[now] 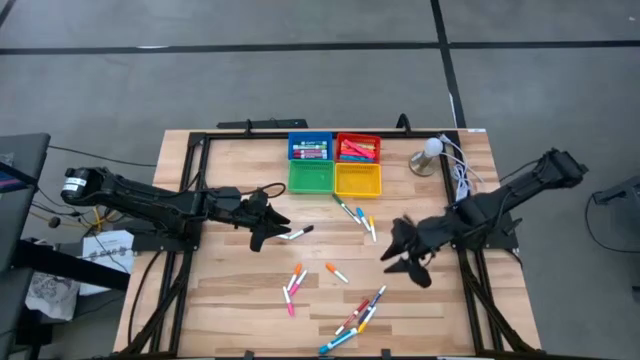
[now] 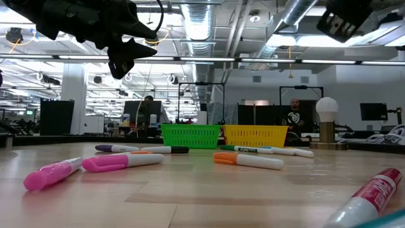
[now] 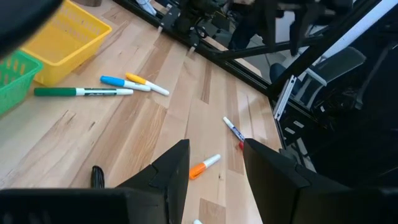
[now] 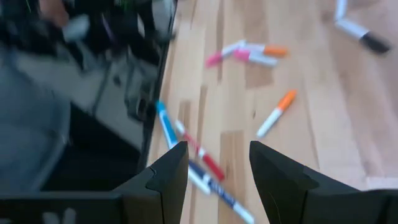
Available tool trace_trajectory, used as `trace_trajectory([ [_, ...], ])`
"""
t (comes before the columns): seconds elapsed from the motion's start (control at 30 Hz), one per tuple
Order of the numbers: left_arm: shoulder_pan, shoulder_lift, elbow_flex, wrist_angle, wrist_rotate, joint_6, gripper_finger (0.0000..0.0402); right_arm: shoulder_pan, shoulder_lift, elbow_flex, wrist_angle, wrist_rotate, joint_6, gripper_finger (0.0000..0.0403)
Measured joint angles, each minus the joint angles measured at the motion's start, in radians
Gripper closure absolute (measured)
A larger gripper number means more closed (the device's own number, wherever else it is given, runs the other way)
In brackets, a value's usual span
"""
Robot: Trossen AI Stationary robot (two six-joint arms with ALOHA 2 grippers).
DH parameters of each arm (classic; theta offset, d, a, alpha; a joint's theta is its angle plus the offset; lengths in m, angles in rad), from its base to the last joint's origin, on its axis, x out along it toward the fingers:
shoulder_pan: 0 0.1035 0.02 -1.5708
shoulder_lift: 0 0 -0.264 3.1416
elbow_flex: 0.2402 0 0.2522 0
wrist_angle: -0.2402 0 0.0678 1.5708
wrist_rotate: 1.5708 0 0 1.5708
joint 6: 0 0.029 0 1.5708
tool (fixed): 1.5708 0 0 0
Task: Pick & Place Markers
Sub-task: Put the dark blue highlighter in the yellow bin
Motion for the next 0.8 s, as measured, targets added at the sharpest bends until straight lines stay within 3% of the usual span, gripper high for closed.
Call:
trace_trajectory([
  [0.3,0.000,0.000,0.000,0.000,0.000,-0.002,0.0251,0.055,0.249,0.201,-0.277,-0.104,-0.114,0.0241],
  [0.8,0.000,0.000,0.000,0.016,0.000,-0.014,0.0251,0.064,0.510,0.295,-0.292,-0.172,-0.262,0.0241],
])
